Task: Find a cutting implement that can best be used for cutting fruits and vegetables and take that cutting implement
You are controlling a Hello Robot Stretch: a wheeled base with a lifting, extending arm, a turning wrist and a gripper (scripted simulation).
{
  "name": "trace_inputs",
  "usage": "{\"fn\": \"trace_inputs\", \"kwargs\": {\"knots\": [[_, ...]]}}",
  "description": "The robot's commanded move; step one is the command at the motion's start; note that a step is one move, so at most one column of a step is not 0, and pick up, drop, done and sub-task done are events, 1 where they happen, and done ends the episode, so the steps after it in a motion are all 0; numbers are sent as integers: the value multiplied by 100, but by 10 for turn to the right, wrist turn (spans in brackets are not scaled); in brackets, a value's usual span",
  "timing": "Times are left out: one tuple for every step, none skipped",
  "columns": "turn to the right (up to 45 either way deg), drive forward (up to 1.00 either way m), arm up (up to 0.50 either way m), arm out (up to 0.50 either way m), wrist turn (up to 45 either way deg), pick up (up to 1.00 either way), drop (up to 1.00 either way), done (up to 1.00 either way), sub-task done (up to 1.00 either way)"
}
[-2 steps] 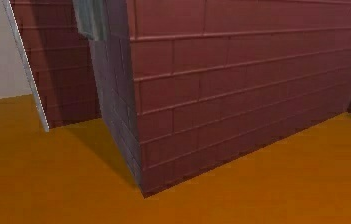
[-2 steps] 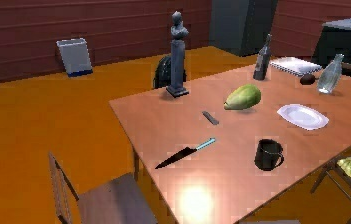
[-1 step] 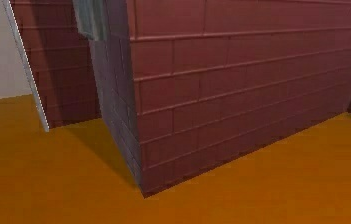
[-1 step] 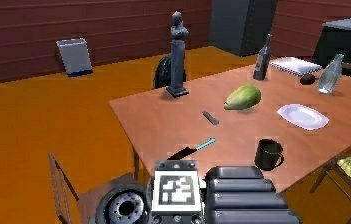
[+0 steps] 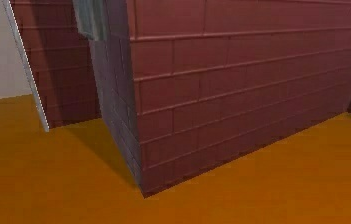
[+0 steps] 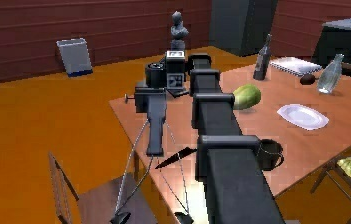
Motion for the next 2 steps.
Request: {"fn": "trace_inputs", "kwargs": {"knots": [[0, 0, 0, 0, 450, 0, 0, 0, 0], [0, 0, 0, 0, 450, 0, 0, 0, 0]]}}
